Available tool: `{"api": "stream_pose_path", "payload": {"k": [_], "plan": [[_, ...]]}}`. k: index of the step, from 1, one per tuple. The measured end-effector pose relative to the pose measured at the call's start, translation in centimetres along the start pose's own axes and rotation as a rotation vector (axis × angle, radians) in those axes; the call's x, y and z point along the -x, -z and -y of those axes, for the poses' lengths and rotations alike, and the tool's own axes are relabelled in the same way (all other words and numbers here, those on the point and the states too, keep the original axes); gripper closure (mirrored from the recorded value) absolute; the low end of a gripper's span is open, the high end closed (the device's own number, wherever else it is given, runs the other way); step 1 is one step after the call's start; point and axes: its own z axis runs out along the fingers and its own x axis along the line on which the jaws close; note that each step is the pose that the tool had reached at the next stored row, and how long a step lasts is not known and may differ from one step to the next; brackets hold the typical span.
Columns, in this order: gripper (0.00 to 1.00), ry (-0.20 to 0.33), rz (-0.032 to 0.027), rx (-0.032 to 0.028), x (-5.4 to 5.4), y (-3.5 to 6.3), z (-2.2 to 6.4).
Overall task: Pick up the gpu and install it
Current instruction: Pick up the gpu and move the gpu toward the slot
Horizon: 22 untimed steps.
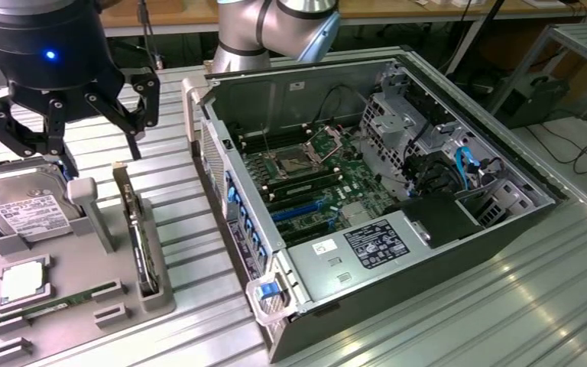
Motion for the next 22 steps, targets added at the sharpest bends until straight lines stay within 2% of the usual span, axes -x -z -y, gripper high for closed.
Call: {"api": "stream_pose_path", "payload": {"k": [9, 13, 22], "plan": [[0.34, 0.035, 0.0026, 0.0012, -0.1, -0.65, 0.43], [0.34, 0.046, 0.0048, 0.0013, -0.2, -1.19, 0.65], [0.34, 0.049, 0.0053, 0.0035, -0.4, -2.67, 0.93]]}}
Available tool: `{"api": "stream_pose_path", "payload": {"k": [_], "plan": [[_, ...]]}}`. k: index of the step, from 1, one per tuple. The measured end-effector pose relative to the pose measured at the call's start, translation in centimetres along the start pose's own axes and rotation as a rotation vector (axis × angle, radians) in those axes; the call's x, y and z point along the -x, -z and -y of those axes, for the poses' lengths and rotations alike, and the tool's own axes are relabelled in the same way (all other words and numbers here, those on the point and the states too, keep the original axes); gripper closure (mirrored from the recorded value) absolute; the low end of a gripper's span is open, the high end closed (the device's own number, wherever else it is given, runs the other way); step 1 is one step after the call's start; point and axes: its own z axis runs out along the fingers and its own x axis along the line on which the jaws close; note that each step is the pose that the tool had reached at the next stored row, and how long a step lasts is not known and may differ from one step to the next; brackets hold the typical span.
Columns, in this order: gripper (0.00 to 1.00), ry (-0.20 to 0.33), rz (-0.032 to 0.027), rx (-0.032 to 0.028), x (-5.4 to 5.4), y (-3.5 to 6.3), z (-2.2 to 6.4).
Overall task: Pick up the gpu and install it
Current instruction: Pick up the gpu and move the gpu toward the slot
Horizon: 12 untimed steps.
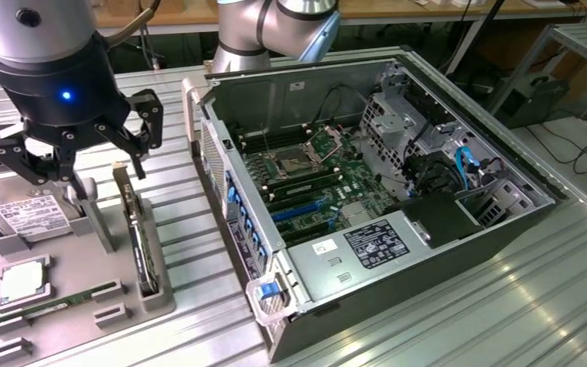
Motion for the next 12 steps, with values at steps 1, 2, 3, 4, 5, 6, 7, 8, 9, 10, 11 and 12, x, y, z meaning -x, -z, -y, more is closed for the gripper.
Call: {"api": "stream_pose_path", "payload": {"k": [1, 2, 3, 4, 5, 6, 7, 8, 9, 10, 11, 12], "plan": [[0.34, 0.0, 0.0, 0.0011, 0.0, -0.11, 0.06], [0.34, 0.0, 0.0003, 0.0024, -0.1, -0.23, 0.13], [0.34, 0.0, 0.0006, 0.0041, -0.1, -0.36, 0.2], [0.34, 0.0, 0.001, 0.0052, -0.1, -0.54, 0.24], [0.34, 0.0, 0.001, 0.0055, -0.2, -0.7, 0.27], [0.34, -0.001, 0.0008, 0.0055, -0.2, -0.89, 0.29], [0.34, 0.0, 0.0008, 0.0056, -0.2, -1.07, 0.31], [0.34, 0.0, 0.0009, 0.0056, -0.2, -1.26, 0.32], [0.34, -0.001, 0.0008, 0.0056, -0.2, -1.43, 0.33], [0.34, -0.001, 0.0008, 0.0056, -0.2, -1.62, 0.36], [0.34, -0.001, 0.0008, 0.0056, -0.2, -1.78, 0.39], [0.34, 0.0, 0.0009, 0.0057, -0.2, -1.94, 0.44]]}}
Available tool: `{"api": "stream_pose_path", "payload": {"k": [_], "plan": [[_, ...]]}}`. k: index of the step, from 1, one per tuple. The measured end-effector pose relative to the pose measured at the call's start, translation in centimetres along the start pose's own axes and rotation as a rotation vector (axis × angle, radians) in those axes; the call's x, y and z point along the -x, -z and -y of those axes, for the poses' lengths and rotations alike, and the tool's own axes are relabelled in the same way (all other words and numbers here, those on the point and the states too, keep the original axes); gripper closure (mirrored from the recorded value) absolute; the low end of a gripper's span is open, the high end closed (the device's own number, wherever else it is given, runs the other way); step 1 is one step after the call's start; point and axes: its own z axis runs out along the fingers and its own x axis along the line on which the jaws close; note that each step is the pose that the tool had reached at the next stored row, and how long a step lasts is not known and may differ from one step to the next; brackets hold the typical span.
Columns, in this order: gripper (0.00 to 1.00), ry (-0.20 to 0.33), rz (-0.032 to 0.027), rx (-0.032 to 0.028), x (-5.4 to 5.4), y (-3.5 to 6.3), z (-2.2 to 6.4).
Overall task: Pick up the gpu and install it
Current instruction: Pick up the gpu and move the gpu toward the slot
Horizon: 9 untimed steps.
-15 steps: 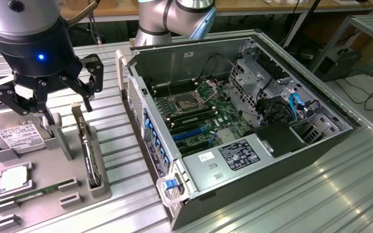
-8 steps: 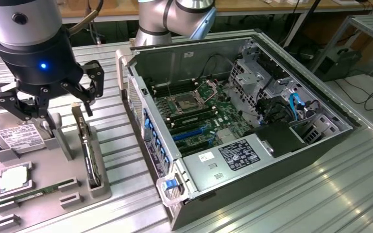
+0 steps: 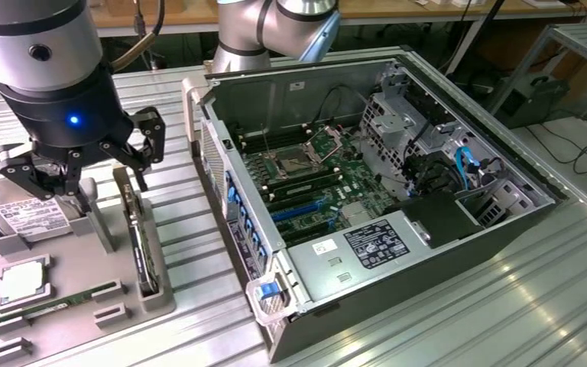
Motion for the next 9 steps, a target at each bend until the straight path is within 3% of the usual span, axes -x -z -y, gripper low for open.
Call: {"api": "stream_pose_path", "payload": {"k": [9], "plan": [[0.34, 0.0, 0.001, 0.0072, -0.1, -1.15, 0.2]]}}
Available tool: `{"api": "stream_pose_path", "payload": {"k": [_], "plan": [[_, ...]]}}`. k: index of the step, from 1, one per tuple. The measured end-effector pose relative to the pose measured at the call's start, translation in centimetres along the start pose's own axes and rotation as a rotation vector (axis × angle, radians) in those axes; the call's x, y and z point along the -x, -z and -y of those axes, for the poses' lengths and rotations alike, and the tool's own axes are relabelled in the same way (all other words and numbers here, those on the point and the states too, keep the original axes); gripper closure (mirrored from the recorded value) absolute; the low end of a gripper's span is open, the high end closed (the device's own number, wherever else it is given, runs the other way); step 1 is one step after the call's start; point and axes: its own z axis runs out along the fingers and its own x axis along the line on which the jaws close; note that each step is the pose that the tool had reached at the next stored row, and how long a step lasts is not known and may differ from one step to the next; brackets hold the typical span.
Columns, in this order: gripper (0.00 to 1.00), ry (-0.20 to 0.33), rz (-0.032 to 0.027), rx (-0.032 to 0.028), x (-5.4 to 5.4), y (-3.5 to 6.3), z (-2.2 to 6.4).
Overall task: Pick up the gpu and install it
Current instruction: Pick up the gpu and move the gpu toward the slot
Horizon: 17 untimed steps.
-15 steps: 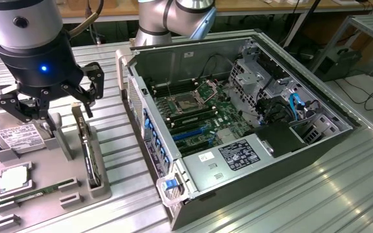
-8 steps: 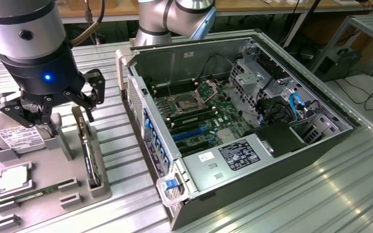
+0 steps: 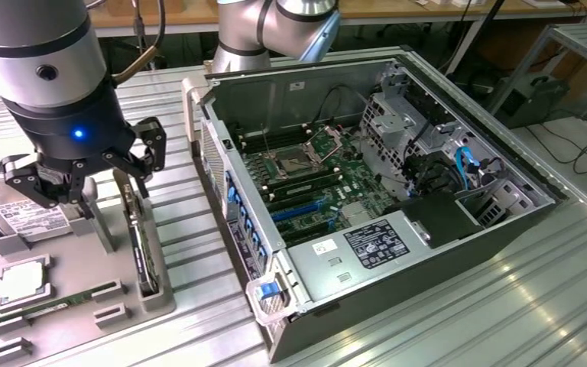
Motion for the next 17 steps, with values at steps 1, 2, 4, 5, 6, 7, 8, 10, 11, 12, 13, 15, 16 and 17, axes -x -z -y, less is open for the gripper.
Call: {"api": "stream_pose_path", "payload": {"k": [1, 2, 4, 5, 6, 7, 8, 10, 11, 12, 13, 15, 16, 17], "plan": [[0.34, 0.0, 0.0001, 0.0001, -0.01, -0.1, 0.05], [0.34, 0.0, 0.0001, 0.0003, -0.02, -0.19, 0.09], [0.34, 0.0, -0.0001, 0.0002, -0.03, -0.26, 0.1], [0.34, 0.0, -0.0002, 0.0001, -0.03, -0.27, 0.11], [0.34, 0.0, -0.0002, 0.0001, -0.03, -0.28, 0.11], [0.34, 0.0, 0.0, 0.0002, -0.03, -0.31, 0.11], [0.34, 0.0, 0.0001, 0.0002, -0.03, -0.31, 0.12], [0.34, 0.0, 0.0, 0.0002, -0.03, -0.32, 0.12], [0.34, 0.0, 0.0001, 0.0002, -0.03, -0.32, 0.12], [0.34, 0.0, 0.0001, 0.0002, -0.03, -0.32, 0.12], [0.34, 0.0, 0.0001, 0.0003, -0.04, -0.33, 0.16], [0.34, 0.0, 0.0001, 0.0003, -0.04, -0.32, 0.18], [0.34, 0.0, 0.0001, 0.0002, -0.04, -0.32, 0.19], [0.34, 0.0, 0.0001, 0.0002, -0.04, -0.32, 0.19]]}}
